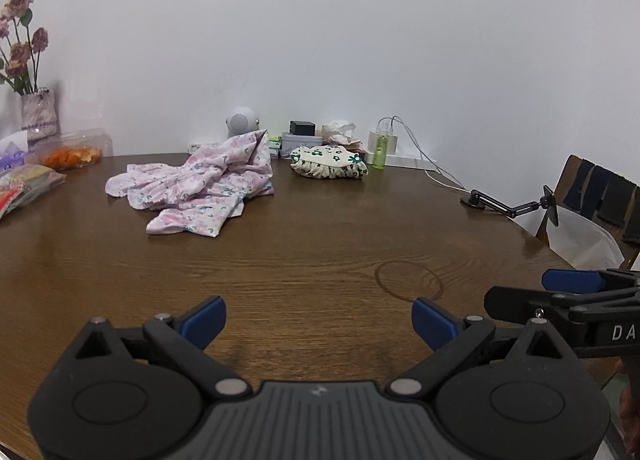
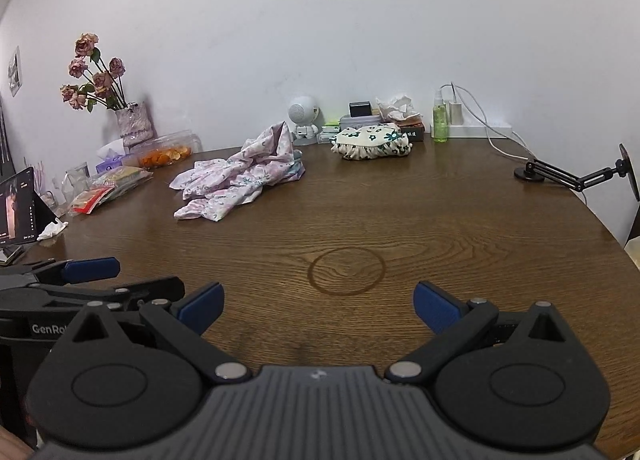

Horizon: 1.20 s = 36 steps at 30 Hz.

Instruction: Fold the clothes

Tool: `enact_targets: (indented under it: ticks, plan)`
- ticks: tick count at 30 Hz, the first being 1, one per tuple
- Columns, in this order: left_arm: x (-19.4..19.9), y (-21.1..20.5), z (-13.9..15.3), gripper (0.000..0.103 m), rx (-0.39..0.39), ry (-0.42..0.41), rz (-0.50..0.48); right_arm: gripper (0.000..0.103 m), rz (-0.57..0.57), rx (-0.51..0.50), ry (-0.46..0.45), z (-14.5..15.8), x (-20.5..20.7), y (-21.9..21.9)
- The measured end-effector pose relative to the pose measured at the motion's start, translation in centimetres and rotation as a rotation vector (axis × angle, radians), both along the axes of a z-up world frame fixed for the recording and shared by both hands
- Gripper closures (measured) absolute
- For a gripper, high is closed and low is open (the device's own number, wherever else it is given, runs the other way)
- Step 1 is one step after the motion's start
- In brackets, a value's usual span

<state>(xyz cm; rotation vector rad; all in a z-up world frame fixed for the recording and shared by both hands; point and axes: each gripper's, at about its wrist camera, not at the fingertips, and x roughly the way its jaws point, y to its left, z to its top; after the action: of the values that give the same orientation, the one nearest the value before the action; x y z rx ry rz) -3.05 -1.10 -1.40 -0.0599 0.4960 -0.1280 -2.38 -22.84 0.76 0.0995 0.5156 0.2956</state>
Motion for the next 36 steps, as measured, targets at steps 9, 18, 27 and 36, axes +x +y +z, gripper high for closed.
enact_targets:
  ticks: [9, 18, 27, 36]
  plan:
    - [0.13, 0.11, -0.01, 0.004, 0.001, 0.000, 0.003, 0.000, -0.001, -0.014, -0.005, 0.11, -0.01, 0.22]
    - [0.16, 0.19, -0.06, 0.003, 0.001, 0.000, 0.004, 0.000, -0.002, -0.017, -0.005, 0.09, -0.02, 0.37]
    - [0.13, 0.22, -0.11, 0.003, -0.001, 0.001, 0.005, 0.000, -0.003, -0.020, -0.009, 0.11, -0.14, 0.35]
    - [0.11, 0.31, -0.15, 0.003, -0.005, 0.004, 0.007, 0.000, -0.003, -0.018, -0.008, 0.09, -0.02, 0.31]
